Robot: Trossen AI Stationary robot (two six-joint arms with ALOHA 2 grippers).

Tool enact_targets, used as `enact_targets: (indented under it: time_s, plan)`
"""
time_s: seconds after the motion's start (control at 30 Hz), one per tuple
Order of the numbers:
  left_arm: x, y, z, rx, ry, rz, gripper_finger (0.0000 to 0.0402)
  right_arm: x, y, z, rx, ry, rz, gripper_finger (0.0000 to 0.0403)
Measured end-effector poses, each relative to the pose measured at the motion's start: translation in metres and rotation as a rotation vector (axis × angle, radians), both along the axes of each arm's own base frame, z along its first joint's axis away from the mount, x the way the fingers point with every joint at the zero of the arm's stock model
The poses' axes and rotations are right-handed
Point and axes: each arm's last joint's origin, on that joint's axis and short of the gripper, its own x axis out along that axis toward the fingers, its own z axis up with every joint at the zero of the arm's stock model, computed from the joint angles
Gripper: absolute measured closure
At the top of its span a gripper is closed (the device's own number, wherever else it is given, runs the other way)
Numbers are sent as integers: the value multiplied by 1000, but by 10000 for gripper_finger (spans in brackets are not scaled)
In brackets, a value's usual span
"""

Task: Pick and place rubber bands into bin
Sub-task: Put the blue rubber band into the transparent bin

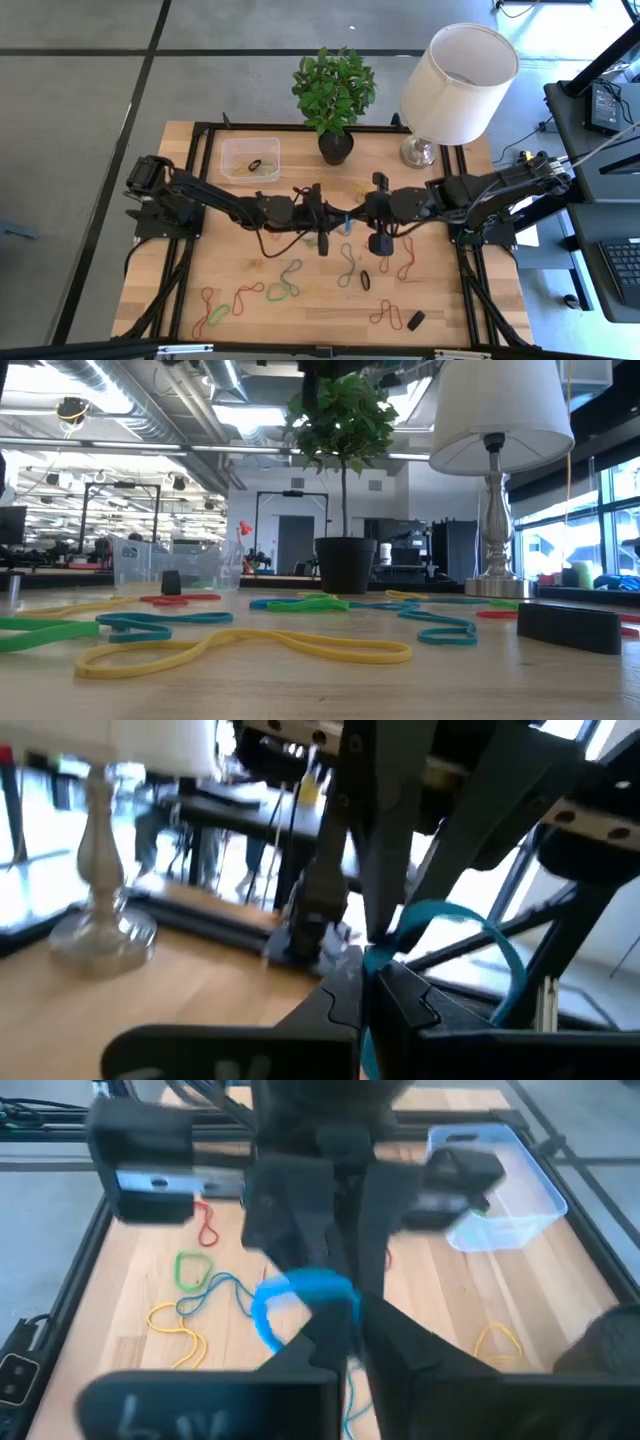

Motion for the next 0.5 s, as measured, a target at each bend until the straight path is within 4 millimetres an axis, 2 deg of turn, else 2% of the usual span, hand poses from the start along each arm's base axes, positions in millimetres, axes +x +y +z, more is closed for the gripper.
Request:
enact_targets:
  time_s: [0.23,0.37,0.5]
  plan:
    - [-35,24,22,-4,221,68,399,0,-5,-2,23,18,-36,321]
    - [-65,43,31,7,326,119,399,0,-6,-1,29,13,-43,314]
    - [-101,64,32,0,393,180,399,1,-8,-2,69,10,-78,313]
